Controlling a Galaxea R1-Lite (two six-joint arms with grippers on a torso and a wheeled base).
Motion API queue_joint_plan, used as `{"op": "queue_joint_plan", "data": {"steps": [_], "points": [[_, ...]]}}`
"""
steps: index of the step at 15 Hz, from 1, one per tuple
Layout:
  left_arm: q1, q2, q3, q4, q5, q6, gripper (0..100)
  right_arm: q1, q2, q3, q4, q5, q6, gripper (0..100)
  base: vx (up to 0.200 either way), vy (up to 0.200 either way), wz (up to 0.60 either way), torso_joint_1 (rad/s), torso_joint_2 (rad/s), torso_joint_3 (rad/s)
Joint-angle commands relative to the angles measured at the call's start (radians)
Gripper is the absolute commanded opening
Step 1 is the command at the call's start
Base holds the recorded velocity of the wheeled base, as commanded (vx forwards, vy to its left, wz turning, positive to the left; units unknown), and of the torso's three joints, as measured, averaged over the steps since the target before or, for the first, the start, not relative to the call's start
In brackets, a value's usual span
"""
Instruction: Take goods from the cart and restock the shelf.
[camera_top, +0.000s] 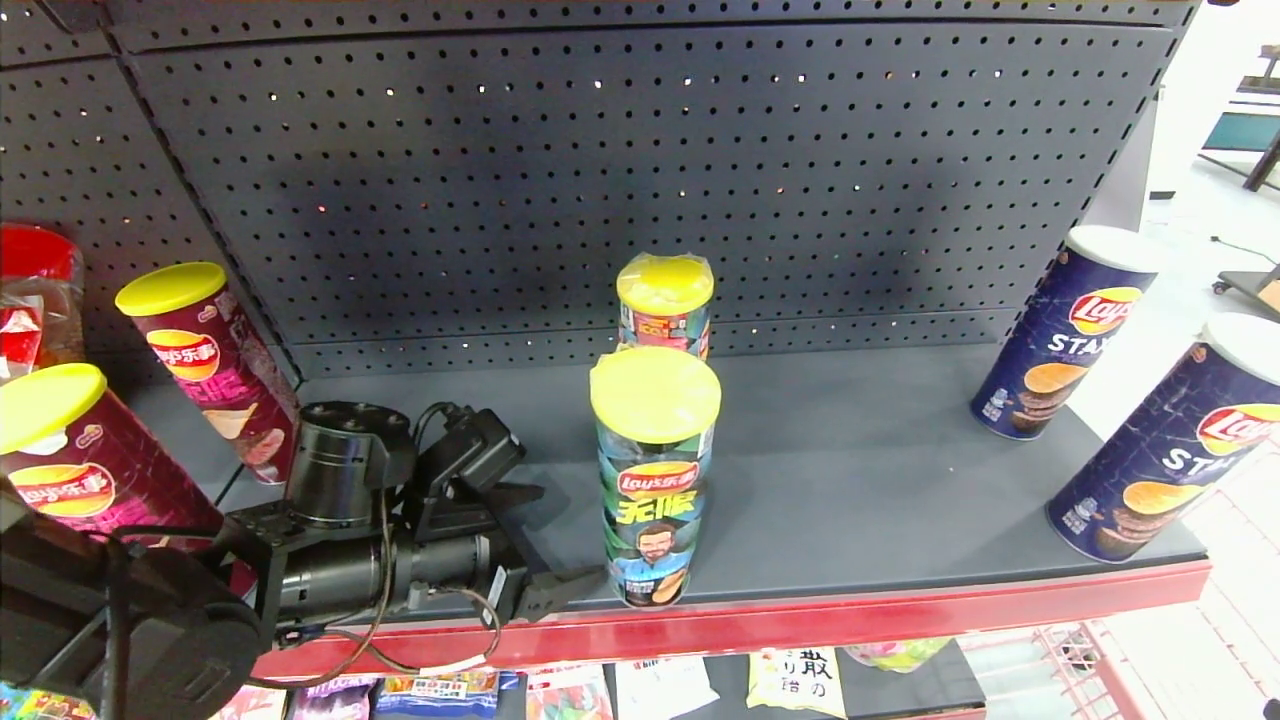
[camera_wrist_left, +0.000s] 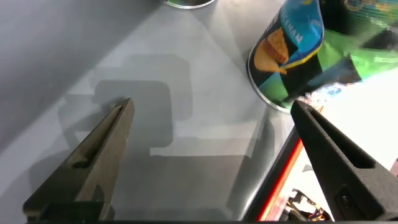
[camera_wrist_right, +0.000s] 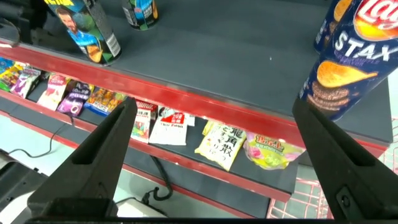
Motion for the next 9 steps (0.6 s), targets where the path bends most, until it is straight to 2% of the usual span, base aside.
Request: {"op": "queue_joint_plan", "data": {"steps": [1, 2, 5, 6, 7, 9], "points": [[0.009, -0.061, 0.036, 0.000, 0.001, -0.001, 100, 0.002, -0.015, 0.024, 0.001, 0.000, -0.002, 100, 0.000, 0.000, 0.00, 0.000, 0.00, 0.000], [0.022, -0.115, 0.078, 0.000, 0.004, -0.002, 100, 0.000, -0.026, 0.037, 0.001, 0.000, -0.002, 100, 0.000, 0.000, 0.00, 0.000, 0.00, 0.000], [0.138, -0.446, 0.297, 0.013, 0.029, -0.007, 100, -0.006, -0.099, 0.094, 0.022, -0.066, -0.005, 100, 0.000, 0.000, 0.00, 0.000, 0.00, 0.000], [0.158, -0.512, 0.328, 0.030, 0.042, -0.009, 100, -0.006, -0.124, 0.093, 0.053, -0.073, -0.006, 100, 0.000, 0.000, 0.00, 0.000, 0.00, 0.000], [0.198, -0.673, 0.359, 0.125, 0.092, -0.013, 100, -0.010, -0.174, 0.068, 0.159, -0.089, -0.006, 100, 0.000, 0.000, 0.00, 0.000, 0.00, 0.000], [0.259, -0.932, 0.320, 0.425, 0.167, -0.053, 100, -0.041, -0.223, 0.013, 0.303, -0.147, -0.005, 100, 0.000, 0.000, 0.00, 0.000, 0.00, 0.000]]}}
